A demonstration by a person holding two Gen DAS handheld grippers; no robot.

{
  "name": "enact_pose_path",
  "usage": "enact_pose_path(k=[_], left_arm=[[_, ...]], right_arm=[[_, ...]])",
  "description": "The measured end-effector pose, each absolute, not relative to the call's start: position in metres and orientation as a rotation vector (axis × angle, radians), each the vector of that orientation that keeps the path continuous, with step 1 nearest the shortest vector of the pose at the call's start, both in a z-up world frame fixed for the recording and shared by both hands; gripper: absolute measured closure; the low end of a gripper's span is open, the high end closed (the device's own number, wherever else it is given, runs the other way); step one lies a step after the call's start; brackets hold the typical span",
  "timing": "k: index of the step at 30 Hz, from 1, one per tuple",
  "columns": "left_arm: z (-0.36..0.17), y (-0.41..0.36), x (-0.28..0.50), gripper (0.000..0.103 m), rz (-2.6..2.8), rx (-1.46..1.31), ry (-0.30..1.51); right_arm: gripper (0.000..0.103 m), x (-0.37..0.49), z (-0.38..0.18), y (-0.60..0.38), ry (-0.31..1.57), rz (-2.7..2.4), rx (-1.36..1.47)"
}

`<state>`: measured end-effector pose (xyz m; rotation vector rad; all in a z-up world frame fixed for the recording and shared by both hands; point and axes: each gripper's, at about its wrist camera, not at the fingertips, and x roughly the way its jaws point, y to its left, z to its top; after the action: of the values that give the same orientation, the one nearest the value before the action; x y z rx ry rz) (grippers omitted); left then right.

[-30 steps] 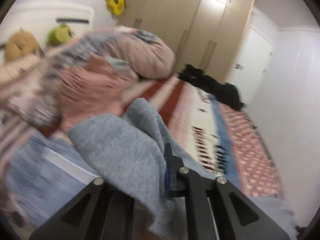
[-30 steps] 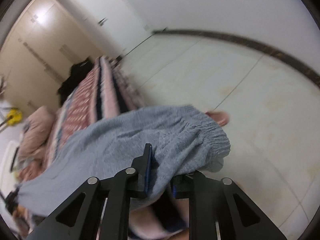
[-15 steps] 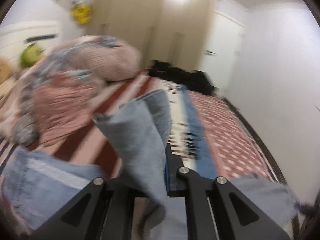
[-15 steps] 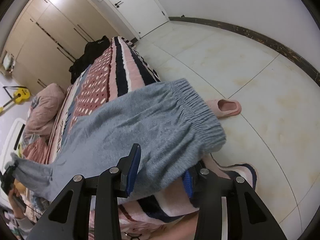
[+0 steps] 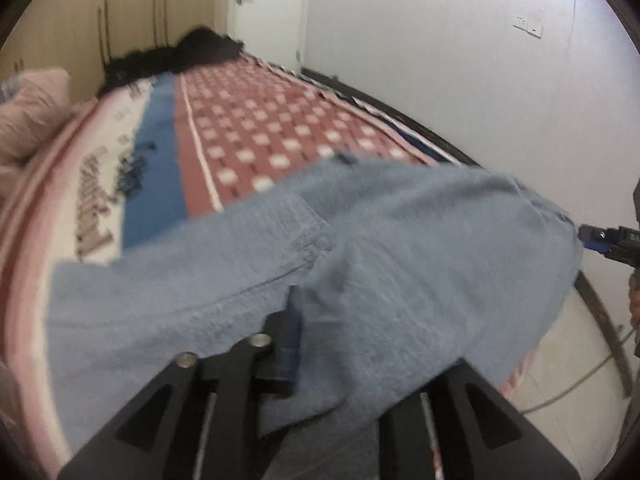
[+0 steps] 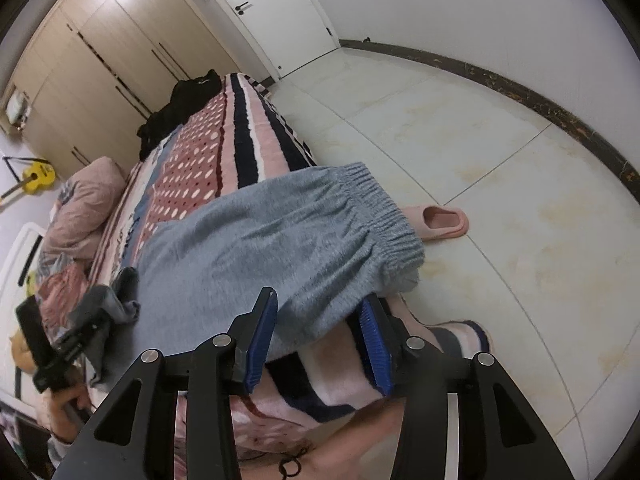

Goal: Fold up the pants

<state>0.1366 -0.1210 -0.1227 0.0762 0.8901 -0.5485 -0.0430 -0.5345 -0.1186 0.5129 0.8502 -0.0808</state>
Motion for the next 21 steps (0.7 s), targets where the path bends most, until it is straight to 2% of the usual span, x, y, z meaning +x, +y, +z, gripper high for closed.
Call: enact_pose_path(k=[1,2,3,5,8,9,13,17,21], left_arm=[[-0.125,-0.117,0.134,0.06,-0.577,0.052,0.908],[-0.125,-0.114,0.131,0.044,-0.602,0.029,0.917],[-0.121,-0.109,0.124,0.04,-0.628,0.011,0.91],[-0.112,-0.098,0.111,0.039,-0.652,-0.015,0.893],[-0.092,-0.065,0.096,0.029,-0.644,-0.1,0.848],[-0.084,-0.045,0.091,0.028,-0.611,-0.127,0.823],[-0.074,-0.002,0.085,0.027,-0.475,-0.122,0.773],[-0.085,0.026,0.086,0.027,-0.35,-0.149,0.781],[-0.098,0.028,0.085,0.027,-0.298,-0.126,0.77]], right_arm=[[0.063,-0.045,-0.117,-0.534,0.849,-0.085,0.505],[0.062,-0.049,-0.114,-0.534,0.843,-0.094,0.491],[0.061,-0.051,-0.112,-0.533,0.837,-0.1,0.482],[0.056,-0.055,-0.1,-0.527,0.807,-0.095,0.453],[0.054,-0.056,-0.081,-0.508,0.763,-0.04,0.42],[0.053,-0.054,-0.075,-0.499,0.748,-0.011,0.412],[0.039,-0.035,-0.058,-0.457,0.718,0.149,0.386],[0.037,0.002,-0.064,-0.396,0.759,0.349,0.395],[0.037,0.04,-0.097,-0.337,0.882,0.466,0.372]])
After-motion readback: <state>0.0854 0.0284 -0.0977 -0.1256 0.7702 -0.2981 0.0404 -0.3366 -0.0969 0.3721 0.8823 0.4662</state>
